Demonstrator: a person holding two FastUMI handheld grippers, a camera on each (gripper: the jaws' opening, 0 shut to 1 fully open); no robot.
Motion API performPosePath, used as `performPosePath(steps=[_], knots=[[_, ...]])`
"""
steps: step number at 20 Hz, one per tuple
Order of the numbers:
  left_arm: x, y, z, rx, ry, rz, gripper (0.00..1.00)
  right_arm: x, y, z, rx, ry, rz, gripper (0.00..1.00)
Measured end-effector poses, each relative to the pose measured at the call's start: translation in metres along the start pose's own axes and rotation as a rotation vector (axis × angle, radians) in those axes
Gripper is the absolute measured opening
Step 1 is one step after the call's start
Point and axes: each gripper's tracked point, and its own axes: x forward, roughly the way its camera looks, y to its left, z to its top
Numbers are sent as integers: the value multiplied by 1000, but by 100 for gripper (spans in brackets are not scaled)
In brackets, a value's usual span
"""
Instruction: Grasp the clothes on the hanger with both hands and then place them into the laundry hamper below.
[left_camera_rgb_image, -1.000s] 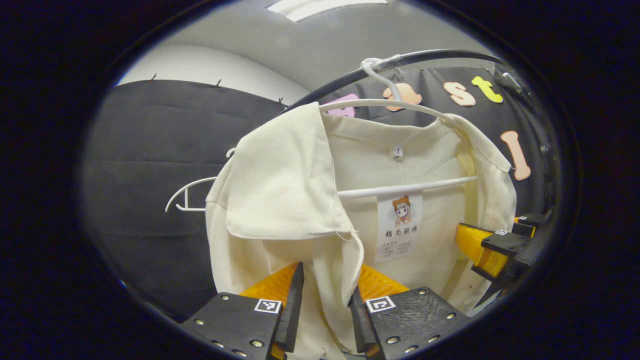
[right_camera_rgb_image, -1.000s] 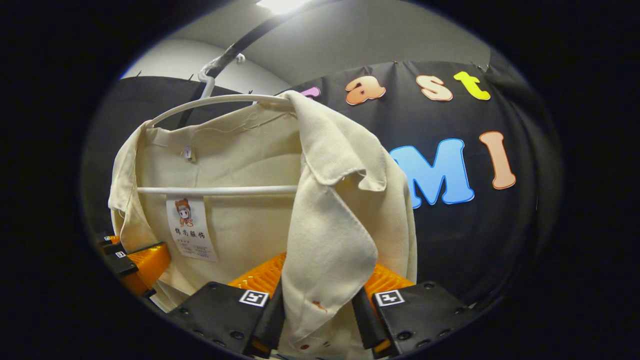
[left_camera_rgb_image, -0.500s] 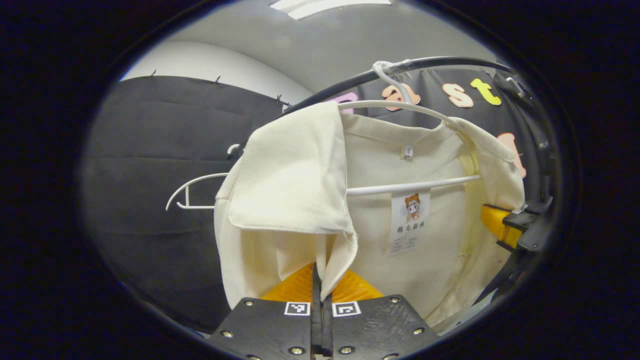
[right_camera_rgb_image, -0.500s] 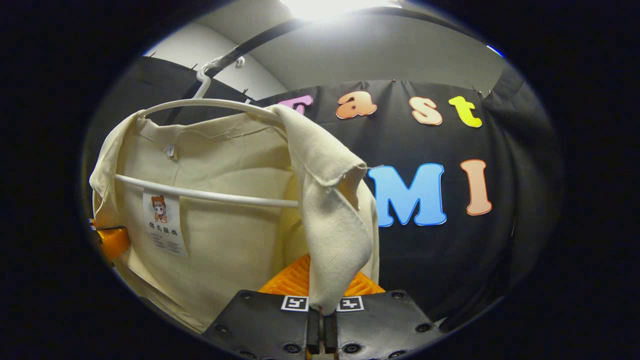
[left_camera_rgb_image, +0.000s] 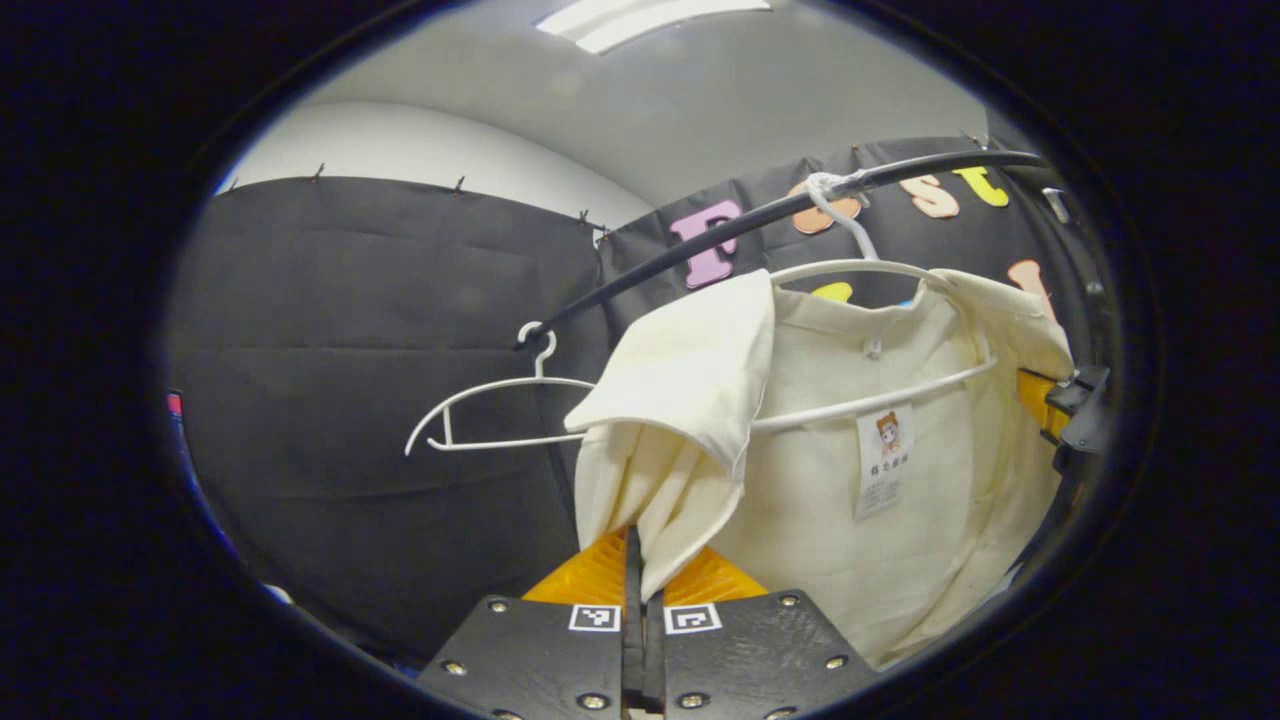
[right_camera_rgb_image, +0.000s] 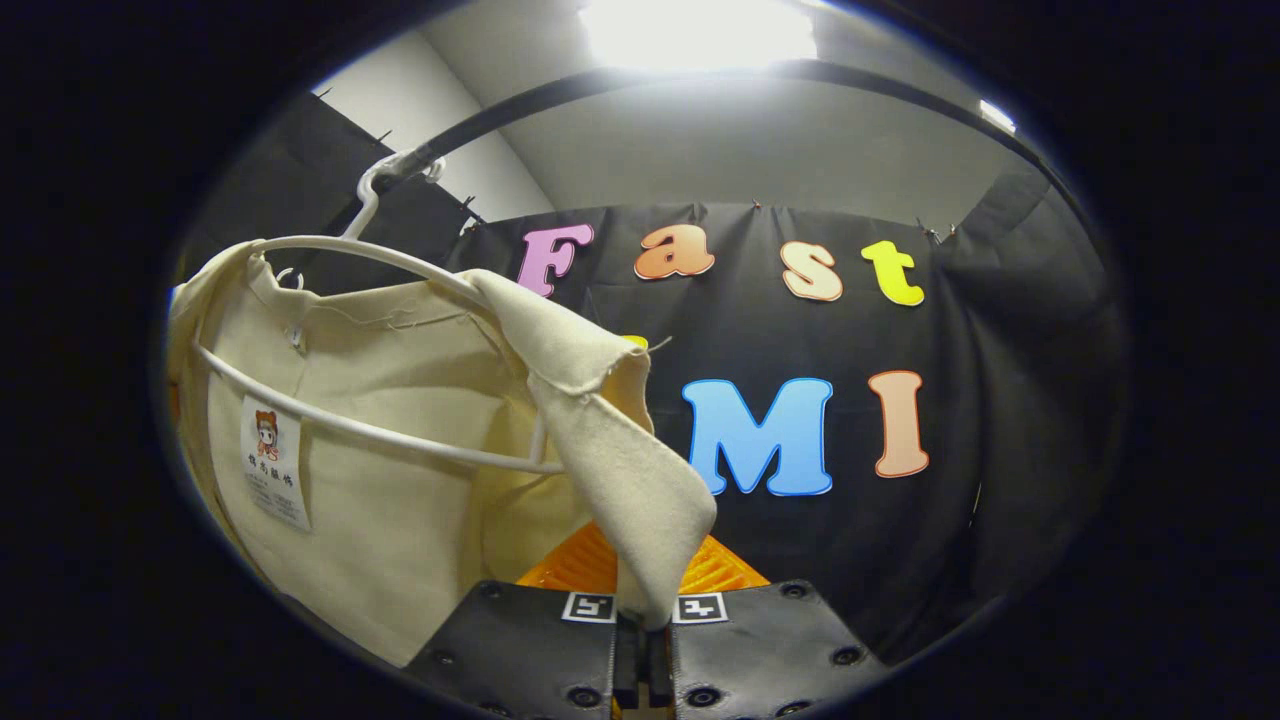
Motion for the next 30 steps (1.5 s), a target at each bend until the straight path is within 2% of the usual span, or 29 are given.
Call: performPosePath(steps=[8, 11, 12, 16, 18, 20, 21, 23, 24, 25, 27, 30], knots=[[-5, 47, 38, 16, -74, 64, 1, 23, -26, 23, 7, -66, -68, 8], [1, 67, 53, 27, -103, 94, 1, 40, -31, 27, 17, -78, -82, 1], [5, 74, 59, 36, -120, 105, 2, 47, -31, 27, 24, -80, -85, 2], [19, 92, 90, 76, -193, 130, 1, 63, -28, 30, 38, -92, -65, 2], [28, 93, 99, 78, -207, 114, 2, 78, -28, 27, 54, -85, -41, 2], [41, 85, 96, 57, -197, 83, 1, 91, -25, 17, 76, -60, -13, 2], [47, 82, 89, 49, -181, 69, 1, 96, -22, 8, 84, -36, 1, 5], [58, 76, 72, 26, -149, 42, 1, 103, -18, -15, 110, 29, 25, 2], [60, 74, 62, 16, -132, 32, 3, 103, -15, -30, 123, 71, 38, 5], [62, 72, 51, 15, -116, 26, 3, 102, -12, -43, 132, 109, 49, 2], [66, 69, 30, 18, -86, 15, 1, 95, -8, -65, 128, 161, 57, 5], [67, 65, 11, -7, -54, -9, 1, 77, -3, -85, 107, 196, 59, 2]])
